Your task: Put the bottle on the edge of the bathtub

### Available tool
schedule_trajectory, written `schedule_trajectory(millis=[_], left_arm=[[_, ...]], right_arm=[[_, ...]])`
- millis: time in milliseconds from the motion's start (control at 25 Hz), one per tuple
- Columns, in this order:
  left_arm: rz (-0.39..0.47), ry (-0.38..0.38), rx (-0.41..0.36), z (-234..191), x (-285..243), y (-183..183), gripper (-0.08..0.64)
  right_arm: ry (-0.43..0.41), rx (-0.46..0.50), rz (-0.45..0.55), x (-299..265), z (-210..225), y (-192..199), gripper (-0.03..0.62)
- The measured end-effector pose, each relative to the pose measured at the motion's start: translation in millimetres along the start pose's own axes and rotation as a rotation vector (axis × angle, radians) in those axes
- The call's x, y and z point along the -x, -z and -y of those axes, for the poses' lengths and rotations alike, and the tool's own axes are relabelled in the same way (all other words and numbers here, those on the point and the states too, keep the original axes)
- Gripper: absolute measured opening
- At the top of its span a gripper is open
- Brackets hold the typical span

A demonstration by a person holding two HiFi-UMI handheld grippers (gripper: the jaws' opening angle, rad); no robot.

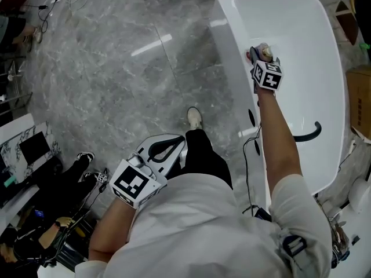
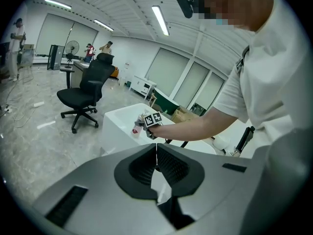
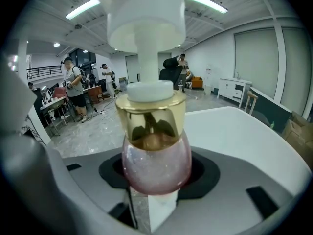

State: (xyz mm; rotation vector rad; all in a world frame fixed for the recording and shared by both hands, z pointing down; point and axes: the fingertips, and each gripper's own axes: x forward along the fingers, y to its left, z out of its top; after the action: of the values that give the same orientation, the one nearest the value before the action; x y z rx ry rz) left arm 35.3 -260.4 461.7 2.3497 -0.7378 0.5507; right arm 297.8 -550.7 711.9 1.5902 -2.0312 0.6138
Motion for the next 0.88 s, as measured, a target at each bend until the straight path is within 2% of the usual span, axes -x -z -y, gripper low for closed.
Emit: schedule_trajectory(millis=[880], left_arm=[[0.009,0.003,0.013,-8,3,4,0.020]], right_arm=[[0.037,0.025,0.001,-25,-6,-9,0.238]])
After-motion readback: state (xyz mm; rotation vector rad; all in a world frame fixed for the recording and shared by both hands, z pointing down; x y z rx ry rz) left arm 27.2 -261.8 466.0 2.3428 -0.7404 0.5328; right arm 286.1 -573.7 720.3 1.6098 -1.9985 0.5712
